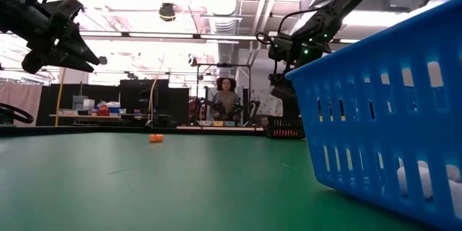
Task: Sort Halloween decoration
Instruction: Put the orange skeleton toy into the top black basket
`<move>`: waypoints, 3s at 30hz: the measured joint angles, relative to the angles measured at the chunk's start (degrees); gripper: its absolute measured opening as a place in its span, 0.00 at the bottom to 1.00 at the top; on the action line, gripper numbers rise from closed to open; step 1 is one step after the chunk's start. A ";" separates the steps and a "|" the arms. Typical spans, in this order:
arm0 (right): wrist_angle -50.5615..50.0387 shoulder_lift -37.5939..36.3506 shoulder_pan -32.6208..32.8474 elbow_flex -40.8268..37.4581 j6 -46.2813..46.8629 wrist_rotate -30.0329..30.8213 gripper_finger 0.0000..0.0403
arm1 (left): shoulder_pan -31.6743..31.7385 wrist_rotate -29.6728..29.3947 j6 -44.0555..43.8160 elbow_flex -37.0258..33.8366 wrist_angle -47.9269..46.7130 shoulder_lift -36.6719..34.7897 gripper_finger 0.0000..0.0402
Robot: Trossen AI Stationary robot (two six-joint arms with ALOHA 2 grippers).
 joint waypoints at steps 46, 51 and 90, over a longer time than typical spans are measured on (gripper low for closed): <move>54.91 7.42 36.71 0.55 -7.21 -10.72 0.41 | -0.01 -1.36 0.22 0.07 -0.11 0.02 0.30; 57.88 13.91 36.96 4.68 -5.17 -10.33 0.56 | -0.02 -1.42 0.43 0.07 -0.33 0.02 0.30; 49.84 30.88 33.53 12.72 4.76 -5.55 0.61 | -0.02 -1.59 0.69 0.04 -0.61 0.02 0.30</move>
